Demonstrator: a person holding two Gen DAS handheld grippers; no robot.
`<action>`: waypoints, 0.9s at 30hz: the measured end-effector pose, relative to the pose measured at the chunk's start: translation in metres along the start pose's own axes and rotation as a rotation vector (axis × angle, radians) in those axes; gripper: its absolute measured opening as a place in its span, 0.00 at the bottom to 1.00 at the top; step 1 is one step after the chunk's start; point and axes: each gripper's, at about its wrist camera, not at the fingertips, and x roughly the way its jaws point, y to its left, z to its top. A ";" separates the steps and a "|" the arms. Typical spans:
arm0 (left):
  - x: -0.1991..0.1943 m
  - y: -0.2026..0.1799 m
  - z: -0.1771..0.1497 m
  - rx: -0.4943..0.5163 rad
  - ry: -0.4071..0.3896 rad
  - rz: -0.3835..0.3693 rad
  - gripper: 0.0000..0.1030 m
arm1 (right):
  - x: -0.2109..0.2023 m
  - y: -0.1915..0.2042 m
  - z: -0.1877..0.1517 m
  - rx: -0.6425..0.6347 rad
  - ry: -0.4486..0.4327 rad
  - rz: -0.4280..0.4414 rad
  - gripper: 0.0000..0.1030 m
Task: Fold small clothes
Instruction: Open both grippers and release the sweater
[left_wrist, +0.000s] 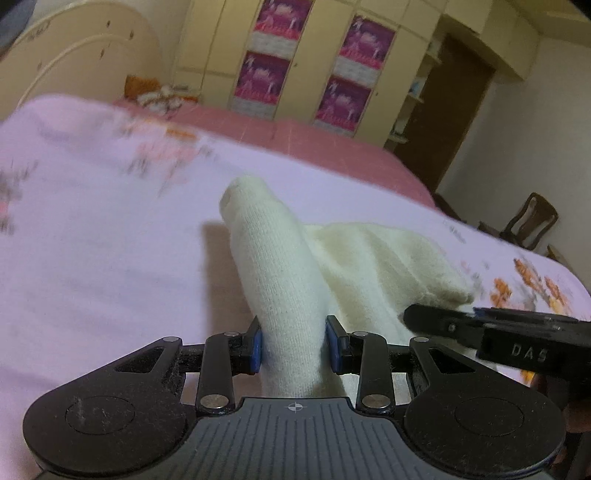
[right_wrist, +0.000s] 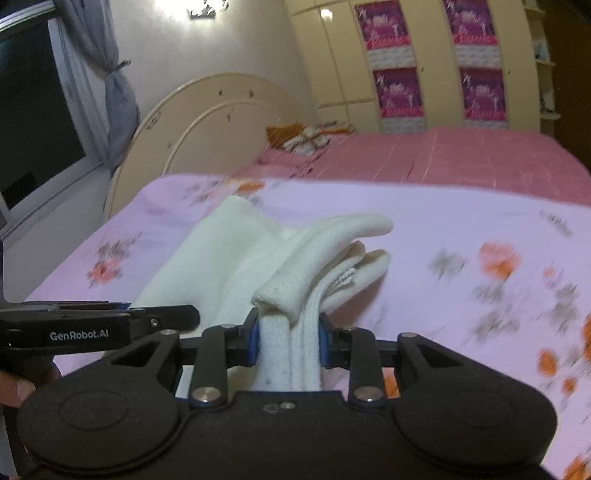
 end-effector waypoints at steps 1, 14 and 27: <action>0.003 -0.002 -0.007 -0.009 0.004 -0.001 0.33 | 0.002 -0.001 -0.005 0.008 0.015 -0.001 0.28; -0.022 0.009 -0.016 0.028 -0.139 0.036 0.75 | -0.008 -0.028 -0.031 0.117 -0.012 -0.027 0.47; 0.049 -0.017 0.023 0.051 -0.051 -0.110 0.62 | 0.044 -0.011 0.006 -0.133 0.012 -0.119 0.23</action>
